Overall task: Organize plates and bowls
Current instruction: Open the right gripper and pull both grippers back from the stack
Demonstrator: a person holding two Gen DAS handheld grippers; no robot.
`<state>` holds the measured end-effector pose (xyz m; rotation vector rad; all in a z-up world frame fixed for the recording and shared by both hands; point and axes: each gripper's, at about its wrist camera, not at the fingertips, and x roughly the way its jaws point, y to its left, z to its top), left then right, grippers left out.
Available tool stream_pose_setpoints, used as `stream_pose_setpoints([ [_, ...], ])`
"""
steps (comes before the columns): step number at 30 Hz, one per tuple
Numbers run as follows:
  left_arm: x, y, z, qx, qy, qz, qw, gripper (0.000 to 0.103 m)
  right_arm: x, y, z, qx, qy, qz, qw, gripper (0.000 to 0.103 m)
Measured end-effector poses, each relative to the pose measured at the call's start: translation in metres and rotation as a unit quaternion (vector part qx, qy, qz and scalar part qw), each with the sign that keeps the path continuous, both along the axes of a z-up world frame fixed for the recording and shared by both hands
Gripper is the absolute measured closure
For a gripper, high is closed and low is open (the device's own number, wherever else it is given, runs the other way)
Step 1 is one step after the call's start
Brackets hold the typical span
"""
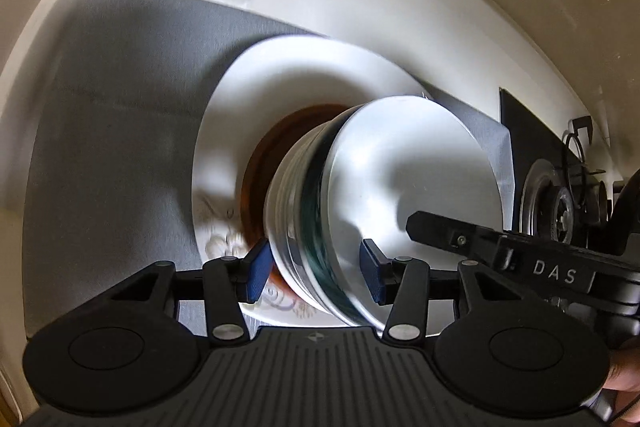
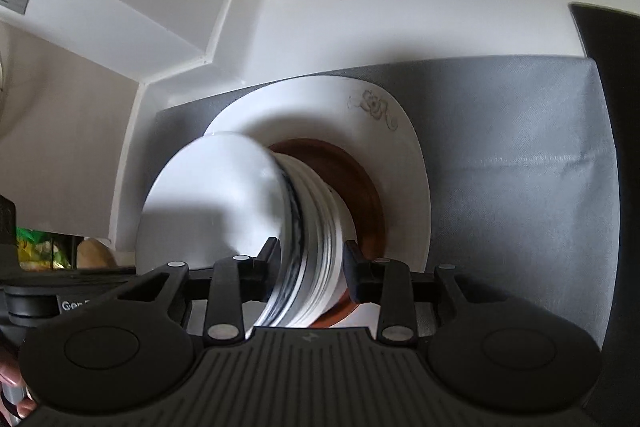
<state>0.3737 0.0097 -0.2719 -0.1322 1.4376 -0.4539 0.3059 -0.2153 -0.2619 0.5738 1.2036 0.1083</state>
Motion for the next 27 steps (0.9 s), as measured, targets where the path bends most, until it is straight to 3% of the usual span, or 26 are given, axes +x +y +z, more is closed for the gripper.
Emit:
stream_pose_setpoints([
  [5,0.004,-0.002,-0.003,-0.006,-0.008,0.005,0.9999,0.052,0.007,0.004,0.005,-0.025,-0.013,0.002,1.000,0.066],
  [12,0.005,-0.010,-0.001,0.007,-0.037,-0.010,0.9993,0.052,0.010,-0.004,-0.010,-0.014,-0.018,0.005,1.000,0.065],
  [14,-0.001,-0.017,-0.001,0.012,-0.056,-0.015,0.9983,0.051,0.008,-0.005,-0.011,-0.002,-0.023,0.003,1.000,0.055],
  [17,-0.012,-0.020,0.005,0.026,-0.088,-0.004,0.9958,0.051,-0.002,-0.002,-0.006,-0.002,-0.038,0.008,0.999,0.049],
  [21,-0.050,-0.018,0.047,0.070,-0.170,0.029,0.9826,0.043,-0.040,0.004,0.026,-0.053,-0.092,-0.001,0.994,0.041],
  [24,-0.095,-0.018,0.095,0.084,-0.227,0.045,0.9693,0.026,-0.082,0.012,0.061,-0.100,-0.138,-0.001,0.985,0.035],
  [26,-0.128,-0.020,0.130,0.076,-0.260,0.043,0.9616,0.007,-0.113,0.018,0.085,-0.113,-0.168,0.003,0.979,0.030],
  [27,-0.144,-0.023,0.146,0.072,-0.278,0.041,0.9571,0.004,-0.127,0.020,0.096,-0.112,-0.181,0.004,0.977,0.029],
])
